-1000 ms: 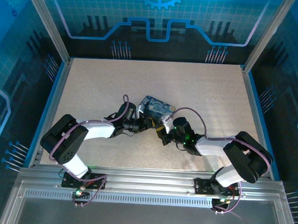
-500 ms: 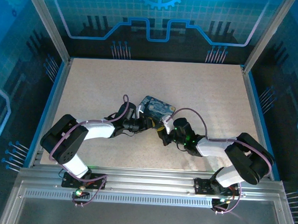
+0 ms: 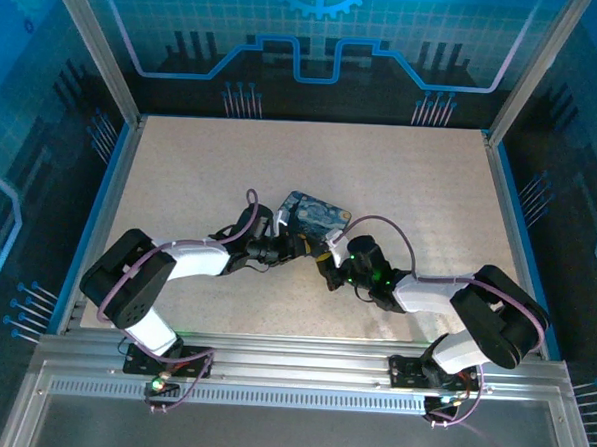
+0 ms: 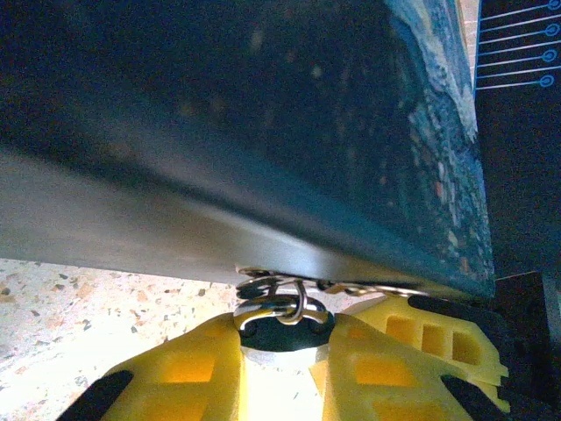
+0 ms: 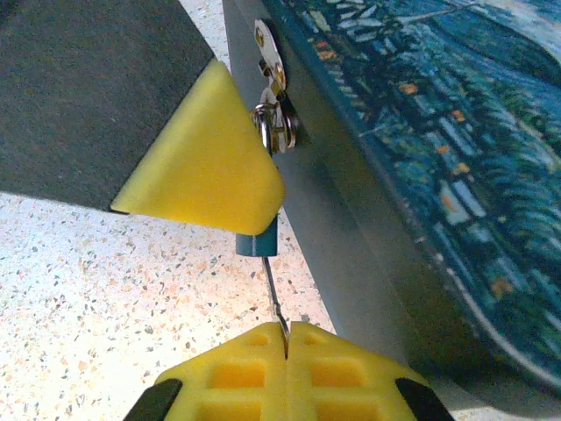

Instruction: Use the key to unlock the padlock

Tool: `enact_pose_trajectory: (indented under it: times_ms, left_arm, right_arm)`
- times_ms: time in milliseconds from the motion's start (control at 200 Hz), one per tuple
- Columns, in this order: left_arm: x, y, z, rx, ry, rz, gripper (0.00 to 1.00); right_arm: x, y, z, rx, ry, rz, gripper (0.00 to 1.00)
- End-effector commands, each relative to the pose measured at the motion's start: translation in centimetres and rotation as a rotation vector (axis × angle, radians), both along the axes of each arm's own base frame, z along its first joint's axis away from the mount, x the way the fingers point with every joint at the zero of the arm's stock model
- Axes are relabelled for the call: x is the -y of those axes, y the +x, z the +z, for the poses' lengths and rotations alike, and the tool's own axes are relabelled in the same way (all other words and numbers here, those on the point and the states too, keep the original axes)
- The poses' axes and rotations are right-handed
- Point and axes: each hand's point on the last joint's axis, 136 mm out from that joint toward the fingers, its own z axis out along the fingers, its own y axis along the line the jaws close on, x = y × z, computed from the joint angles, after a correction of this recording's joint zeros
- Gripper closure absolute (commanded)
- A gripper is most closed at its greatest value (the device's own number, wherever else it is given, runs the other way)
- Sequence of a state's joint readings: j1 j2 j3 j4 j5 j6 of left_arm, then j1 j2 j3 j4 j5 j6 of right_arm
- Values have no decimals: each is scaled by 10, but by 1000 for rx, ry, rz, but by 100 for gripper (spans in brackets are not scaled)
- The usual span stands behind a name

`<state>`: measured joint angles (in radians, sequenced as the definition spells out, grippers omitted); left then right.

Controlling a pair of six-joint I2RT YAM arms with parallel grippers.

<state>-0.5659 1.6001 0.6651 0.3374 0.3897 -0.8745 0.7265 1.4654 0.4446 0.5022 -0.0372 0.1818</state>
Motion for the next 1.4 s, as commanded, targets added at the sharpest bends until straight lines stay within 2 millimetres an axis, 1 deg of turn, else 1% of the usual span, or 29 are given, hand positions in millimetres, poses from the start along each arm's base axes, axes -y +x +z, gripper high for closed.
enact_pose_trajectory:
  times_ms: [0,285,520,805,1396]
  left_arm:
    - [6,-2,18,22,-35,-17,78]
    - [8,-2,17,21,-34,-21,78]
    - [8,-2,15,15,-31,-22,78]
    - [11,-3,16,16,-35,-25,78]
    - [19,-4,21,22,-55,-32,78]
  right_arm:
    - [-4,1,4,13,2,7,100]
    - [-11,5,15,35,42,20,100]
    - [-12,3,18,46,58,28,100]
    - [-15,11,27,72,85,8,100]
    - [-40,29,61,139,198,22,100]
